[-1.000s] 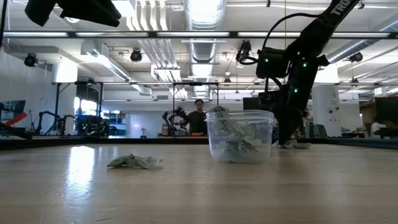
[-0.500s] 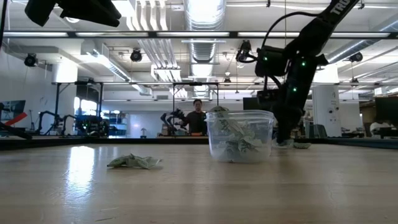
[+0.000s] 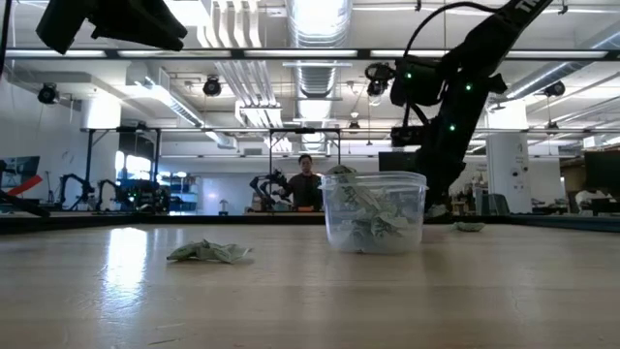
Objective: Pick and place items into bin
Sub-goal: Put the light green packet into the top transparent bin
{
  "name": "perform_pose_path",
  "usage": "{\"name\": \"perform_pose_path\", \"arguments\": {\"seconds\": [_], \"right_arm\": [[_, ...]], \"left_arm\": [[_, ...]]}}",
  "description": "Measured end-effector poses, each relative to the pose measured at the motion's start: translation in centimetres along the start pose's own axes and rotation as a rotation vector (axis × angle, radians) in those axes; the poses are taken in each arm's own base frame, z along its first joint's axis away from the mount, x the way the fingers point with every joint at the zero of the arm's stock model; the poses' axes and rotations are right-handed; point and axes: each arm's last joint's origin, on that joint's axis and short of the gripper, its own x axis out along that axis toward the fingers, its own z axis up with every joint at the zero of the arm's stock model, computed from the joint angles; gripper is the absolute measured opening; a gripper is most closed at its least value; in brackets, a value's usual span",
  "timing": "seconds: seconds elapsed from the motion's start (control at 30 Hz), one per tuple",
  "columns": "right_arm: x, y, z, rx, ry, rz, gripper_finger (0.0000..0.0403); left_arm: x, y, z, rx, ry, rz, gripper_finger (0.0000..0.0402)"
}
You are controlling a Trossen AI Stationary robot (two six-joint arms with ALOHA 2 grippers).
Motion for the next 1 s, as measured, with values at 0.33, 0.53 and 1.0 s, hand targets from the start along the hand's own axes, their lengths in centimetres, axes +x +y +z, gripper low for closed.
{"name": "perform_pose_path", "arguments": {"seconds": [0.33, 0.53, 1.0], "right_arm": [[-1.9, 3.1, 1.8, -0.117, -0.077, 0.056, 0.0008], [-3.5, 5.4, 2.6, -0.19, -0.105, 0.09, 0.0008], [-6.6, 11.3, 2.4, -0.365, -0.208, 0.203, 0.0008]], "left_arm": [[0.1, -0.2, -0.2, 0.017, 0.003, 0.001, 0.0105], [0.1, -0.2, -0.2, 0.018, 0.003, 0.001, 0.0105], [0.1, -0.2, -0.3, 0.022, 0.005, 0.002, 0.0105]]}}
